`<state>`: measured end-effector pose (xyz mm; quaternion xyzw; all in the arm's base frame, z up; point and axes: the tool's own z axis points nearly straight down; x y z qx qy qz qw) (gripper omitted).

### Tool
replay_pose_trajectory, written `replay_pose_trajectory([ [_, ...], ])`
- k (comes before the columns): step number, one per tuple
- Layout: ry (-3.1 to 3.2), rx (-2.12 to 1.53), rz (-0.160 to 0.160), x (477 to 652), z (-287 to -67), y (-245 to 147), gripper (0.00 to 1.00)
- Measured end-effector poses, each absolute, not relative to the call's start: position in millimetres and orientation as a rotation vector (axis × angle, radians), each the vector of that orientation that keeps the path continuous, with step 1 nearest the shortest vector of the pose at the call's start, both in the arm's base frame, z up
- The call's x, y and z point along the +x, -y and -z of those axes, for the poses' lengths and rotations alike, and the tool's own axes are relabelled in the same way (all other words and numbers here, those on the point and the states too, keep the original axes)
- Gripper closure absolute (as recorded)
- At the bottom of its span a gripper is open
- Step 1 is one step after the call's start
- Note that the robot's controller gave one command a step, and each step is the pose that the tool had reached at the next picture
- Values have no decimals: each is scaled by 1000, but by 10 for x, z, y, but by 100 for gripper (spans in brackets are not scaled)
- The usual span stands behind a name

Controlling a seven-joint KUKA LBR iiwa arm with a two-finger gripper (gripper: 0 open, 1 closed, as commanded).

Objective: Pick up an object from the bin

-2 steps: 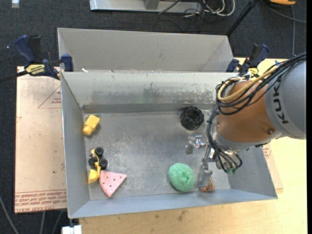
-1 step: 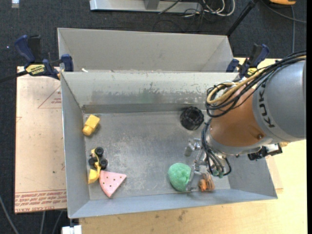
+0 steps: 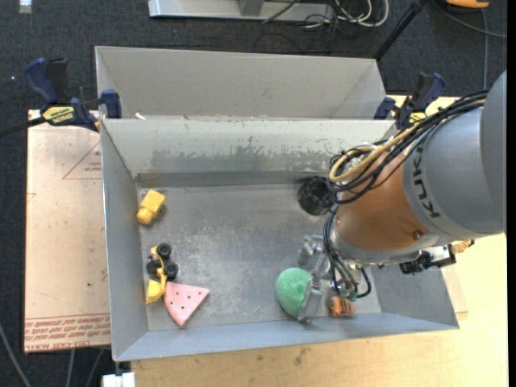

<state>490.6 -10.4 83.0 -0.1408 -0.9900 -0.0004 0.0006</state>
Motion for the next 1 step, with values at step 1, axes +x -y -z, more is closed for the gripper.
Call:
replay_pose_trajectory([
  [1, 3094, -551, 2, 5032, -696, -255, 100],
])
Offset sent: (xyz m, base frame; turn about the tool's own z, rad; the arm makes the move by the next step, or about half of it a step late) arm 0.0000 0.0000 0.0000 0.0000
